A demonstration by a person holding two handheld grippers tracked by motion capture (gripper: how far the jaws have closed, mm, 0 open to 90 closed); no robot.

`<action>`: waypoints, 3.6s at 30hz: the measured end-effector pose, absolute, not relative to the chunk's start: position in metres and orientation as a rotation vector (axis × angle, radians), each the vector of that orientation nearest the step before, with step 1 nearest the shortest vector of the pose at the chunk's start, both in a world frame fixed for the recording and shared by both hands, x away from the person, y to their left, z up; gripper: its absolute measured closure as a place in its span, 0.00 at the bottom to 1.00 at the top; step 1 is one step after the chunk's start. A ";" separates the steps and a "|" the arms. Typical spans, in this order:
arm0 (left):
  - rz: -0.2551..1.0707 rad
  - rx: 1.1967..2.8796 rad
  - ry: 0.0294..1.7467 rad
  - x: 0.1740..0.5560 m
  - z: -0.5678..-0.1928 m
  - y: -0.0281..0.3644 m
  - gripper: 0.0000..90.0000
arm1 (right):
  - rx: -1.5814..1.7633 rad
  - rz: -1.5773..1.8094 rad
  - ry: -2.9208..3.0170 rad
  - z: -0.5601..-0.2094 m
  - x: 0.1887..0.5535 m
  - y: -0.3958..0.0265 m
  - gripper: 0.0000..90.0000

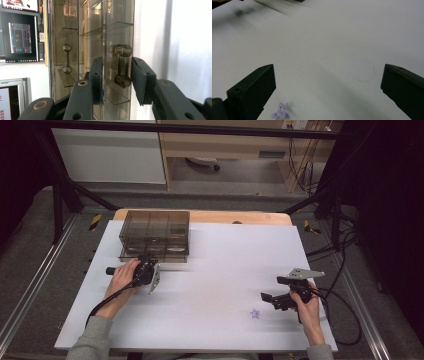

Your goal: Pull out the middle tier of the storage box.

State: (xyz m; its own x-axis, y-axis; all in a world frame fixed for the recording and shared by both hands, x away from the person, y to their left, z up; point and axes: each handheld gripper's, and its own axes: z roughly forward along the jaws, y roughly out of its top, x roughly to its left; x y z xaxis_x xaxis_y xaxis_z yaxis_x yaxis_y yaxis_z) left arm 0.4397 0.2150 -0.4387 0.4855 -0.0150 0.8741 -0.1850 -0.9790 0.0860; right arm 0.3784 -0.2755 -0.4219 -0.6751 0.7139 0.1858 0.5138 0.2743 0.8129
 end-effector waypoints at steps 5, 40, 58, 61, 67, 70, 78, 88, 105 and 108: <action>1.503 2.560 -0.173 0.438 -0.439 0.214 0.70 | 1.142 1.356 2.327 -0.422 0.378 -0.275 0.01; 1.487 2.573 -0.156 0.426 -0.440 0.215 0.71 | 1.142 1.359 2.328 -0.422 0.378 -0.275 0.01; 1.436 2.582 -0.117 0.426 -0.442 0.216 0.69 | 1.145 1.358 2.327 -0.422 0.378 -0.275 0.01; 1.433 2.580 -0.113 0.427 -0.442 0.217 0.68 | 1.141 1.358 2.327 -0.422 0.378 -0.275 0.01; 1.397 2.558 -0.059 0.426 -0.439 0.219 0.60 | 1.144 1.358 2.327 -0.422 0.378 -0.275 0.01; 1.375 2.545 -0.020 0.426 -0.437 0.220 0.54 | 1.142 1.359 2.327 -0.422 0.378 -0.275 0.01; 1.248 2.511 0.131 0.426 -0.437 0.223 0.36 | 1.137 1.357 2.328 -0.422 0.378 -0.275 0.01; 1.102 2.446 0.324 0.424 -0.435 0.223 0.24 | 1.139 1.358 2.330 -0.422 0.378 -0.275 0.01; 0.924 2.372 0.579 0.420 -0.427 0.225 0.16 | 1.141 1.361 2.330 -0.422 0.378 -0.275 0.01; 0.904 2.348 0.620 0.418 -0.424 0.226 0.14 | 1.141 1.360 2.333 -0.422 0.378 -0.275 0.01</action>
State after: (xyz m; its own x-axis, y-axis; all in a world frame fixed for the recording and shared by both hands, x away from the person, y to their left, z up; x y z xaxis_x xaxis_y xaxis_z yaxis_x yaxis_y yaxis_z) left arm 0.4182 0.2256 -0.4239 0.6686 0.5839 0.4605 0.2189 -0.7463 0.6285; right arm 0.3781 -0.2749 -0.4222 -0.6786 0.7091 0.1915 0.5159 0.2746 0.8115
